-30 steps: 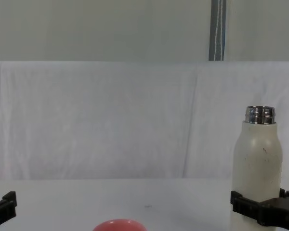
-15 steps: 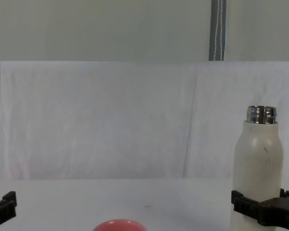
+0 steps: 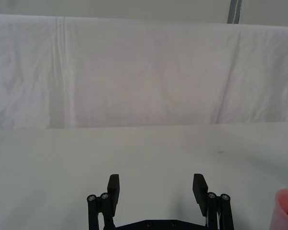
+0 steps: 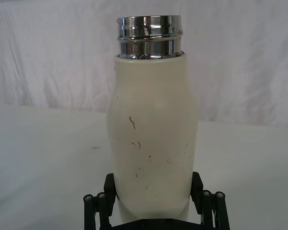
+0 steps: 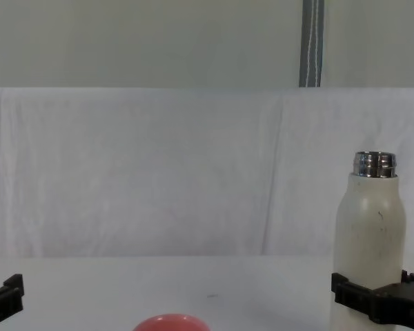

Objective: Grasp the thermos with one hand and pour water into the cup lid.

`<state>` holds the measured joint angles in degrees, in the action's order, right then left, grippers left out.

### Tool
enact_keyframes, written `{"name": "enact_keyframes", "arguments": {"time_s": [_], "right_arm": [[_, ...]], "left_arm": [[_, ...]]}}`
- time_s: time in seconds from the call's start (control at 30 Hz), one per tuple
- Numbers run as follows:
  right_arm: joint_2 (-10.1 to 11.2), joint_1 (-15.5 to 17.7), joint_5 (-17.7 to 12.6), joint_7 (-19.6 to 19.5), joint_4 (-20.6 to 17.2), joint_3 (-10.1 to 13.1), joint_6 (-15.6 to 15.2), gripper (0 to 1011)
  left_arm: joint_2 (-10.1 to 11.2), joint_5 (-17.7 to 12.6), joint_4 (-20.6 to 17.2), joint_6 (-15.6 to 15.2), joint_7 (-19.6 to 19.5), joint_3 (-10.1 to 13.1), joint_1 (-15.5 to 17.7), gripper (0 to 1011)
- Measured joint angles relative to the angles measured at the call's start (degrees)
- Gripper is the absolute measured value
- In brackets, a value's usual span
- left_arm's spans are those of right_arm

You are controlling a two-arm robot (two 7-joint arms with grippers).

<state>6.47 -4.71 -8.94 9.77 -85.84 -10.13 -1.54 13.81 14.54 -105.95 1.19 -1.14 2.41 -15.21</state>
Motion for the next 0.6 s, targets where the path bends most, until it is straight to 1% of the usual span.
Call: {"name": "enact_keyframes", "arguments": {"time_s": [0.4, 0.53, 0.6], "right_arm": [[0.0, 0.0, -0.01, 0.0, 0.0, 0.0, 0.0, 952], [0.47, 0.2, 0.51, 0.14, -0.53, -0.58, 0.68, 952], [1.1, 0.53, 1.27, 0.41, -1.11, -1.09, 1.48, 952]], "left_arm": [[0.0, 0.0, 0.0, 0.0, 0.0, 0.0, 0.0, 1001], [0.0, 0.0, 0.0, 0.0, 0.0, 0.0, 0.0, 1001], [0.0, 0.0, 0.0, 0.0, 0.0, 0.0, 0.0, 1001]]}}
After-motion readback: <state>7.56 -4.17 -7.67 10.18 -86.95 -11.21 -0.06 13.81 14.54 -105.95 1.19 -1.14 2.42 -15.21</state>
